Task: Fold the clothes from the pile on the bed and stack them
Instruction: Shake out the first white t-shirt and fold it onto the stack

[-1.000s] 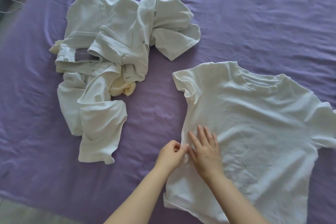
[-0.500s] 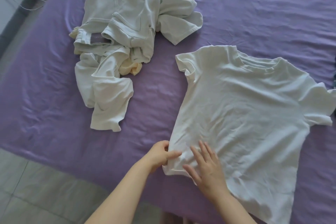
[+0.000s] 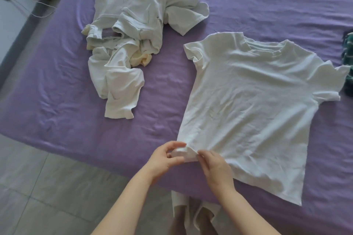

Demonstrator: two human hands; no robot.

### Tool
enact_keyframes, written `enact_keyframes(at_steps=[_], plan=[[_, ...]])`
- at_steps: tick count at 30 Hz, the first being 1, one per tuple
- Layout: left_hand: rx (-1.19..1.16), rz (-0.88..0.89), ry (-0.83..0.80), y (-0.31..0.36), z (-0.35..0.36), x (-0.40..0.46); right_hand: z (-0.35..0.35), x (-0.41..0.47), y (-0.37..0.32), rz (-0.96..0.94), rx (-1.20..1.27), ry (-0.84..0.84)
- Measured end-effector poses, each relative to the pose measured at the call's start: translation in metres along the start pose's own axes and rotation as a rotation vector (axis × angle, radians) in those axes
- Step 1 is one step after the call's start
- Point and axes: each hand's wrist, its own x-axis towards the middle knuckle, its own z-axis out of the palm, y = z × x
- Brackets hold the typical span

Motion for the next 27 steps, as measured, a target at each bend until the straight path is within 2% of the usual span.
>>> enact_keyframes(at_steps=[2,5,7,10,14,17,21,24,25,27], plan=[[0.048,-0.006,0.113,-0.004,0.000,0.000,0.002,0.001,0.000,0.050,-0.003,0.039],[0.110,-0.007,0.205,-0.010,-0.004,0.003,0.003,0.003,-0.001,0.008,-0.054,0.043],[0.213,0.023,0.235,-0.014,-0.005,0.005,0.006,0.002,0.001,-0.058,-0.152,0.033],[0.437,0.126,0.298,-0.020,-0.009,0.010,0.010,0.000,0.010,-0.085,-0.260,0.121],[0.663,0.151,0.249,-0.031,-0.018,0.016,0.014,-0.007,0.021,-0.086,-0.263,0.139],[0.704,0.126,0.213,-0.040,-0.024,0.019,0.015,-0.016,0.032,-0.100,-0.282,0.159],[0.783,0.145,0.148,-0.046,-0.028,0.019,0.011,-0.028,0.046,-0.016,-0.237,0.193],[0.886,0.343,0.246,-0.041,-0.012,0.015,0.009,-0.036,0.048,0.039,-0.217,0.229],[0.912,0.427,0.231,-0.035,0.000,0.016,0.007,-0.038,0.051,0.079,-0.222,0.239],[0.959,0.569,0.090,-0.021,0.034,0.019,0.000,-0.043,0.059,0.155,-0.238,0.245]])
